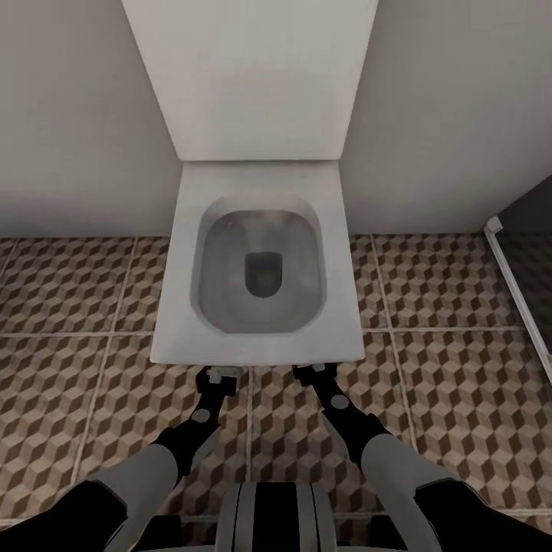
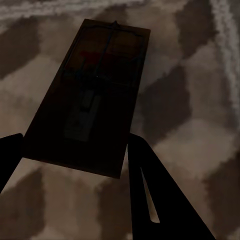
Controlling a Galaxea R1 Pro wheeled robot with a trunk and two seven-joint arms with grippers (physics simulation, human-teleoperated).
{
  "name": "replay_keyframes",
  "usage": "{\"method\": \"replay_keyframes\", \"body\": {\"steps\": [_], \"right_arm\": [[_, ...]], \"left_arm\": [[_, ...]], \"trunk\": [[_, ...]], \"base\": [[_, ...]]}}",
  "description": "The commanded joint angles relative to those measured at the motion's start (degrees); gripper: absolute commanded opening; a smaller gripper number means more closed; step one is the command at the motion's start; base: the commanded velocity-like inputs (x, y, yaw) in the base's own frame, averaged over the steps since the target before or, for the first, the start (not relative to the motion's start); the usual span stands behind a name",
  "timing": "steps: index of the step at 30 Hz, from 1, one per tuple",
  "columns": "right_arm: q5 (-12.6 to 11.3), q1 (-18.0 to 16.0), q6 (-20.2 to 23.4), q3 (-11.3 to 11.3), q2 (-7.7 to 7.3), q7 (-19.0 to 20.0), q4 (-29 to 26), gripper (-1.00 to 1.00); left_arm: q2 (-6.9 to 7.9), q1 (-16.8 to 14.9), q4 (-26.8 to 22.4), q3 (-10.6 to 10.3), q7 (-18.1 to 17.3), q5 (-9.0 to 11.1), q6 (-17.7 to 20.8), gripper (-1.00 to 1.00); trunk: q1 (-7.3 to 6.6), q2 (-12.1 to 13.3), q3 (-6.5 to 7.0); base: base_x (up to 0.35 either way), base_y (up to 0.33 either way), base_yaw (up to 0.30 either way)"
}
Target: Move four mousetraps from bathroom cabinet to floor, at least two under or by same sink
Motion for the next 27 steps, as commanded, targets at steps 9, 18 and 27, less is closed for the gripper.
{"method": "replay_keyframes", "body": {"steps": [9, 18, 27], "right_arm": [[0.59, -0.03, -0.06, 0.19, 0.02, -0.56, 0.07, 1.00], [0.59, -0.04, -0.06, 0.19, 0.03, -0.55, 0.07, 1.00], [0.59, -0.02, -0.06, 0.19, 0.03, -0.55, 0.07, 1.00]], "left_arm": [[0.01, -0.04, 0.10, -0.51, 0.52, 0.23, -0.15, -1.00], [0.08, -0.04, 0.10, -0.51, 0.59, 0.23, -0.21, -1.00], [0.10, -0.04, 0.05, -0.51, 0.57, 0.23, -0.21, 1.00]], "trunk": [[-0.01, -0.01, -0.03], [-0.01, -0.01, -0.03], [-0.01, -0.01, -0.03]], "base": [[0.000, 0.000, 0.000], [0.000, 0.000, 0.000], [0.000, 0.000, 0.000]]}}
